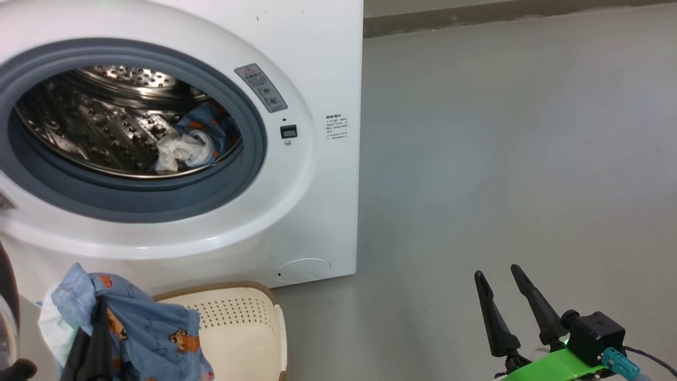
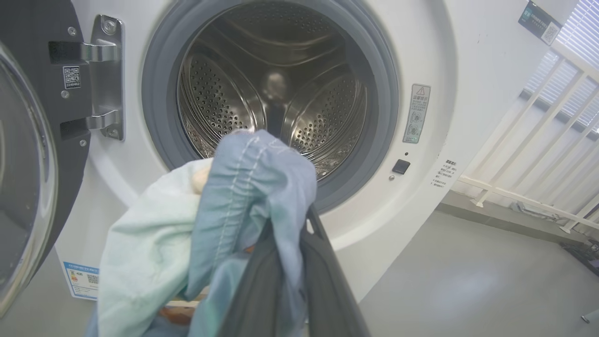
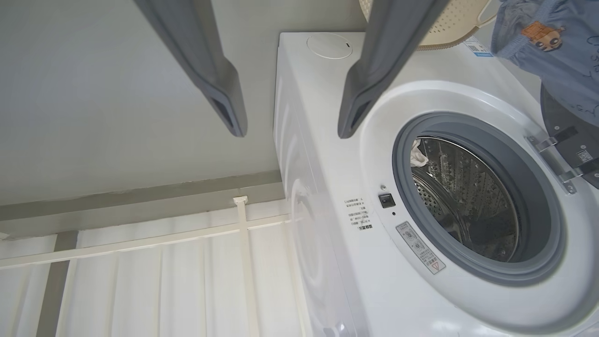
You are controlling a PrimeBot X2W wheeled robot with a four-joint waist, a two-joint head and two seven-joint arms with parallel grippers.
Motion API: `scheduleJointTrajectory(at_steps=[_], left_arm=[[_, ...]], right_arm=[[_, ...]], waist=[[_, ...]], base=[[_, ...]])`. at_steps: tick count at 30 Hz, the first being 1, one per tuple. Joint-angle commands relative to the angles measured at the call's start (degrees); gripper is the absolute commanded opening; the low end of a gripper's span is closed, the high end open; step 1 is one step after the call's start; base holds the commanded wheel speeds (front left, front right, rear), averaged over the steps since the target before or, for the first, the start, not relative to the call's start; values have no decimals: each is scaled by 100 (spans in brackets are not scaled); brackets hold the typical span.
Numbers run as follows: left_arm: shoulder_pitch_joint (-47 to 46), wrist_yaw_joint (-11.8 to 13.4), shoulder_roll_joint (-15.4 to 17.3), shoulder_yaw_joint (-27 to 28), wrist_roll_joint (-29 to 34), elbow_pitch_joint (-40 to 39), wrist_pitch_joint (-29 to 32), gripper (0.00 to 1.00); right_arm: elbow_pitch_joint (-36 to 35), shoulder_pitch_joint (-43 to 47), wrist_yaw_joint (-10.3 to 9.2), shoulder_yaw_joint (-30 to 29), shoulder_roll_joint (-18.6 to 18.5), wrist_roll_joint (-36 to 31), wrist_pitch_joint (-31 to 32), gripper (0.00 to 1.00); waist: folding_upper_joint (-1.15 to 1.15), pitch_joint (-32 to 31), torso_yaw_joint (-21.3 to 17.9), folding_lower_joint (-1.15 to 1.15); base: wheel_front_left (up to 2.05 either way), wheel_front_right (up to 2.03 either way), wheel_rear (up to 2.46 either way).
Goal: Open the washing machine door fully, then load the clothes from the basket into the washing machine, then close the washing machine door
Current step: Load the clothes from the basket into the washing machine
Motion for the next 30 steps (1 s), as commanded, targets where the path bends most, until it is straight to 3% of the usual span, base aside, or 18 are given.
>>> scheduleJointTrajectory(at_steps=[1, 20, 30], left_arm=[[-96, -10, 92, 248, 110, -183, -37, 0], [71, -10, 14, 168, 489, -276, -37, 0], [-377, -10, 140, 199, 479, -415, -37, 0]], right_arm=[[-143, -28, 9, 101, -1, -107, -27, 100], [-219, -34, 9, 69, -1, -139, -27, 100], [-258, -79, 9, 210, -1, -79, -27, 100]], waist=[[0, -41, 24, 0], [0, -51, 129, 0], [0, 405, 15, 0]], base=[[0, 0, 0], [0, 0, 0], [0, 0, 0]])
